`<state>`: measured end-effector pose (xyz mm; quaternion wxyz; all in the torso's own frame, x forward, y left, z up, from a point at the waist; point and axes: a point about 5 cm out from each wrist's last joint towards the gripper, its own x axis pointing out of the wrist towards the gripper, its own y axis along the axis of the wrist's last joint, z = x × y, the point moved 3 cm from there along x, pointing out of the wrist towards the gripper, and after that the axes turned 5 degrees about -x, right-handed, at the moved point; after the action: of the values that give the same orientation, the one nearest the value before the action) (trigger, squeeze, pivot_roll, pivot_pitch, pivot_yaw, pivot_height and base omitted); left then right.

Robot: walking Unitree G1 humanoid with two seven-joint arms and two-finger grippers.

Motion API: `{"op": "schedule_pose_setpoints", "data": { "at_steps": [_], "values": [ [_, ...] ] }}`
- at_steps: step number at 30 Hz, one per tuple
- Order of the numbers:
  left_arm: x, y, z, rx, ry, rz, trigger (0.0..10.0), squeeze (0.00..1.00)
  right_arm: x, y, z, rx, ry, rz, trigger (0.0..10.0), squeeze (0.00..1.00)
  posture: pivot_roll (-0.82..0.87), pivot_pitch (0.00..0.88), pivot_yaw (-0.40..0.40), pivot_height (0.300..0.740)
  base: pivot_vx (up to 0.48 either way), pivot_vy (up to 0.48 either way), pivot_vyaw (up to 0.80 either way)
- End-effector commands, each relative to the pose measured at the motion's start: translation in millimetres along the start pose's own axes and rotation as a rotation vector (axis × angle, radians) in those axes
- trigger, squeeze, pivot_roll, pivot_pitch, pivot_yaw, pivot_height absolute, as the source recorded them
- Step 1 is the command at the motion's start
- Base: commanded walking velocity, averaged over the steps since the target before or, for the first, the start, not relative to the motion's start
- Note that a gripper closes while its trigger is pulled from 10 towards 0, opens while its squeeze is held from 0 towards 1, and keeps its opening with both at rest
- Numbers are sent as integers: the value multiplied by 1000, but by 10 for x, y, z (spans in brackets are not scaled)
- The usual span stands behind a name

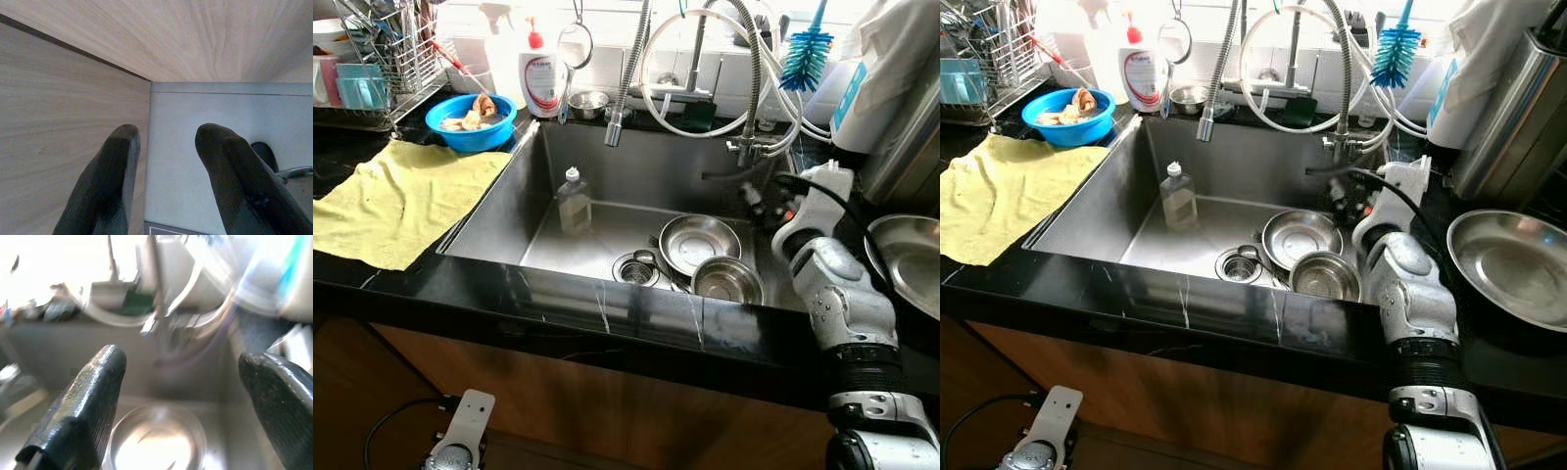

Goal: Kitchen organization

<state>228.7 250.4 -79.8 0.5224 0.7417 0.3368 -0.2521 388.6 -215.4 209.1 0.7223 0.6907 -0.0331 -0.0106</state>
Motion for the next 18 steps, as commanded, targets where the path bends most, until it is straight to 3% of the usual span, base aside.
{"op": "schedule_pose_setpoints", "data": {
  "at_steps": [1,7,10,11,12,13,17,18],
  "values": [
    [-1,-11,13,6,-1,-7,10000,0,-84,119,62,-47,-51,40,10000,0,-41,0,-8,740,0,0,0],
    [-1,-8,27,11,-7,-6,10000,0,-296,197,330,-104,-186,54,10000,0,-56,0,-4,740,0,0,0],
    [1,3,40,15,-12,-4,10000,0,-366,178,435,-78,-236,34,10000,0,-65,0,-1,740,0,0,0],
    [2,8,45,16,-13,-3,10000,0,-380,169,450,-63,-245,29,10000,424,-65,0,-1,740,0,0,0],
    [3,14,56,18,-17,-2,10000,0,-416,120,470,-21,-270,8,10000,1000,-68,0,0,740,0,0,0],
    [3,16,66,19,-20,-2,10000,0,-446,68,483,13,-293,-13,10000,1000,-67,0,-1,740,0,0,0],
    [5,34,78,19,-23,2,10000,0,-512,-68,422,-3,-301,-82,10000,980,-61,0,-2,740,0,0,0],
    [6,36,79,19,-24,2,10000,0,-529,-84,416,-4,-304,-94,10000,302,-61,0,-2,740,0,0,0]
  ]
}}
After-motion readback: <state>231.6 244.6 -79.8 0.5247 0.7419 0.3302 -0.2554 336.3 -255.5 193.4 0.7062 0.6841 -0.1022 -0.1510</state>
